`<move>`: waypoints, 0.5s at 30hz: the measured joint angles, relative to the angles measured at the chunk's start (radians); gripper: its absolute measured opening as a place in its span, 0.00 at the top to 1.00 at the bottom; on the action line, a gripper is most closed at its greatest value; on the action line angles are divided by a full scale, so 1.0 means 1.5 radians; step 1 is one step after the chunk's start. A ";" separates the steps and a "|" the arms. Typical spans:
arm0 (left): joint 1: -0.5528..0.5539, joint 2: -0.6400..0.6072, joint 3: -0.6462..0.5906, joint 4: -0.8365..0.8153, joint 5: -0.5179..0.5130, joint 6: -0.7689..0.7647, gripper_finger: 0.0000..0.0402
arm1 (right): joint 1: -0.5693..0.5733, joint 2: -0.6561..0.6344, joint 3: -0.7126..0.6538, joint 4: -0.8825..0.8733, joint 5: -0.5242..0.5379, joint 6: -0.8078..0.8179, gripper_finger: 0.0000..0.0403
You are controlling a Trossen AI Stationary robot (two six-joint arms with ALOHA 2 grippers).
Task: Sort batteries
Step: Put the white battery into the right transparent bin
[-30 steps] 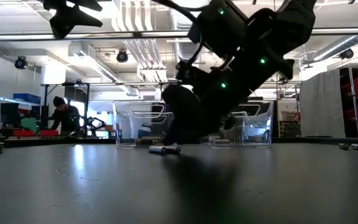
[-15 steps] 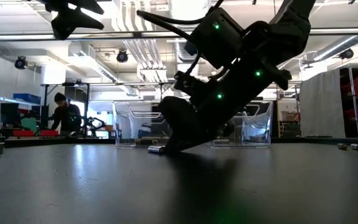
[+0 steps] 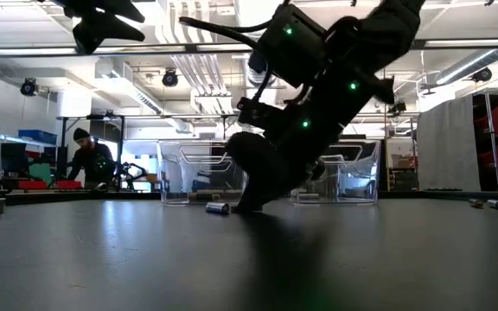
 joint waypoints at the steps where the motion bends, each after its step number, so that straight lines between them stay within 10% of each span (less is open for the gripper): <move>1: 0.000 0.000 0.000 0.000 -0.004 0.001 0.62 | 0.000 -0.012 0.008 -0.034 -0.005 -0.011 0.90; 15: 0.000 -0.005 0.000 -0.005 -0.021 -0.013 0.62 | -0.054 -0.289 0.175 -0.446 -0.002 -0.201 0.92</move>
